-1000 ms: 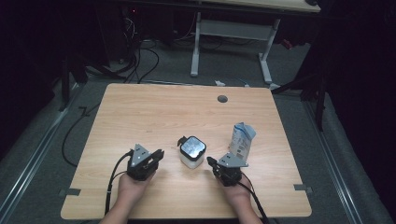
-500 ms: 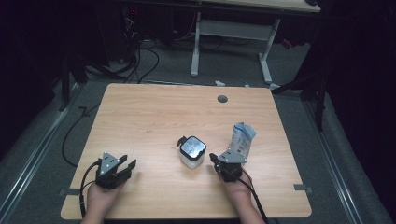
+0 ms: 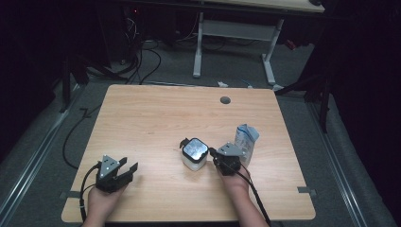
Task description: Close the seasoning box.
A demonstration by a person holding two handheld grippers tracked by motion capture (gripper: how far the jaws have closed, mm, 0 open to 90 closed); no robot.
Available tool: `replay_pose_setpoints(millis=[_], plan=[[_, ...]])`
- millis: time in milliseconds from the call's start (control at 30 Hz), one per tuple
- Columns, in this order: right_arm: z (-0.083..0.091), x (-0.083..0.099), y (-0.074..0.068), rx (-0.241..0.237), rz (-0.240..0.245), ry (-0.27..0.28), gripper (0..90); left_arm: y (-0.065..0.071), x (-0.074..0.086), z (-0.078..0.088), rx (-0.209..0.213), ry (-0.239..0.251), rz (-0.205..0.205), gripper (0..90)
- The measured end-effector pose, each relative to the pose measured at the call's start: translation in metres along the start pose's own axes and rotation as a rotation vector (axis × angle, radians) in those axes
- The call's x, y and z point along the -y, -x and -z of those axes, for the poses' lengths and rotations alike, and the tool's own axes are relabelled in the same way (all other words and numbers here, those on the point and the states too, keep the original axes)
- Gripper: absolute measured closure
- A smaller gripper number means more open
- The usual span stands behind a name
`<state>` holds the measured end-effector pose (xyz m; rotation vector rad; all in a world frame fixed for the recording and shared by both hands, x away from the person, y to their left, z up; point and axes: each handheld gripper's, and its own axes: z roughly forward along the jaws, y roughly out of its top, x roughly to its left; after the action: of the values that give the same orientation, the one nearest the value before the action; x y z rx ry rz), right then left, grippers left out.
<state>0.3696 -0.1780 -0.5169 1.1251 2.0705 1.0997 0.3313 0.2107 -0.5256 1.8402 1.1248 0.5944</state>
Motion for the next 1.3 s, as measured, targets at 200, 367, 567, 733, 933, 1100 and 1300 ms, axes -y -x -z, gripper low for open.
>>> replay_pose_setpoints(millis=[200, 367, 567, 733, 933, 1100, 1300], plan=[[-0.005, -0.004, 0.001, -0.007, 0.002, 0.000, 90.0, 0.001, 0.000, 0.000, 0.004, 0.005, 0.001, 49.3], [-0.006, -0.003, -0.001, -0.021, 0.017, 0.006, 90.0, 0.000, 0.000, 0.001, 0.005, 0.011, 0.001, 49.4], [-0.001, -0.003, -0.003, -0.027, 0.028, 0.013, 90.0, -0.001, 0.000, 0.001, 0.004, 0.014, 0.001, 49.4], [0.004, -0.002, -0.008, -0.039, 0.035, 0.021, 90.0, -0.001, 0.000, 0.001, 0.006, 0.015, 0.000, 49.4], [0.009, 0.001, -0.016, -0.054, 0.042, 0.031, 90.0, -0.001, 0.000, 0.001, 0.005, 0.017, -0.002, 49.4], [0.014, 0.003, -0.024, -0.064, 0.048, 0.036, 90.0, -0.001, 0.000, 0.002, 0.004, 0.019, -0.001, 49.3], [0.020, 0.007, -0.036, -0.089, 0.054, 0.042, 90.0, -0.002, 0.000, 0.002, 0.003, 0.020, -0.003, 49.2]])
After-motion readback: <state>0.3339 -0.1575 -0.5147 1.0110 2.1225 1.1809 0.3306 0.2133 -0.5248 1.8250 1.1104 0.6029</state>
